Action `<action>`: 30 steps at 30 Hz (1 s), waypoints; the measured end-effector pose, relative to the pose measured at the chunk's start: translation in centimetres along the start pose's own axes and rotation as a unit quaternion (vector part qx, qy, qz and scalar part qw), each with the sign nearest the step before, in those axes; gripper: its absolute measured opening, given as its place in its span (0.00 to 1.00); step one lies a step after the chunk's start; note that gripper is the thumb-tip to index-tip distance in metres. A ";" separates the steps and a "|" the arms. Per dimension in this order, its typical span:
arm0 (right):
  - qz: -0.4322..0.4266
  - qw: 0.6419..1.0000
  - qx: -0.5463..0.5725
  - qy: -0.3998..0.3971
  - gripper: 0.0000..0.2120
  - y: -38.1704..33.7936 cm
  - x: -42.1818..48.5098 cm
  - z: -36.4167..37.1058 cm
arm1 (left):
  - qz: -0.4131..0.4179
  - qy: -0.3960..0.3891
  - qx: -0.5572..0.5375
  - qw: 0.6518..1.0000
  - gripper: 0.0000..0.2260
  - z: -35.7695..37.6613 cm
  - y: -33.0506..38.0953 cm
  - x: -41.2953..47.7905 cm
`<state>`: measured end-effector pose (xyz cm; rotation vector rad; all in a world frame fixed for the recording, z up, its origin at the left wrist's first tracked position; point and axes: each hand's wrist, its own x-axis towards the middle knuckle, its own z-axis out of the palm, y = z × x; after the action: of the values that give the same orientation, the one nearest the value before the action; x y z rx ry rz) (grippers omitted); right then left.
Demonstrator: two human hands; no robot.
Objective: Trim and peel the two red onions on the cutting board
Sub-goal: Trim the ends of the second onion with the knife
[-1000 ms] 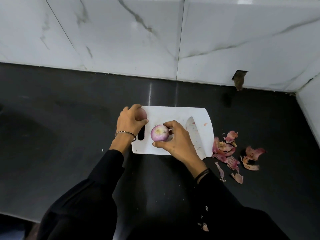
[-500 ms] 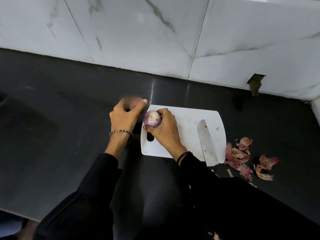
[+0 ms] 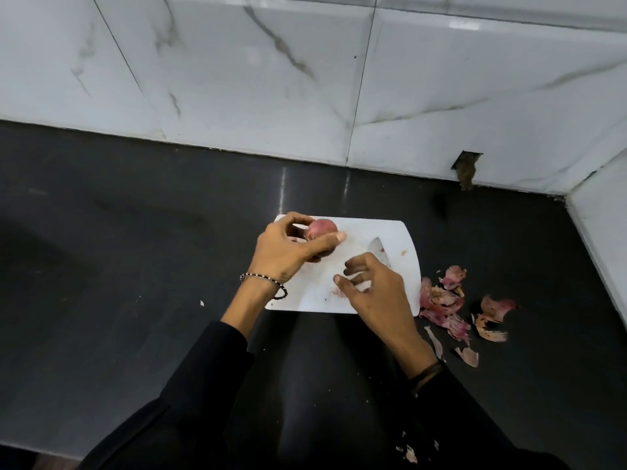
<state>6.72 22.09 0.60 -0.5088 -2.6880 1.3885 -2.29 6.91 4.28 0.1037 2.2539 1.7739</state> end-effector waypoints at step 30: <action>0.178 0.978 0.046 0.102 0.13 6.6 -9.3 -6.6 | 0.061 -0.161 0.065 0.983 0.27 7.7 -5.0 -3.2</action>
<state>18.57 27.79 -0.06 -1.1030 -2.4372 1.4360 3.25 12.20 -1.67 0.5250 2.1614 1.5331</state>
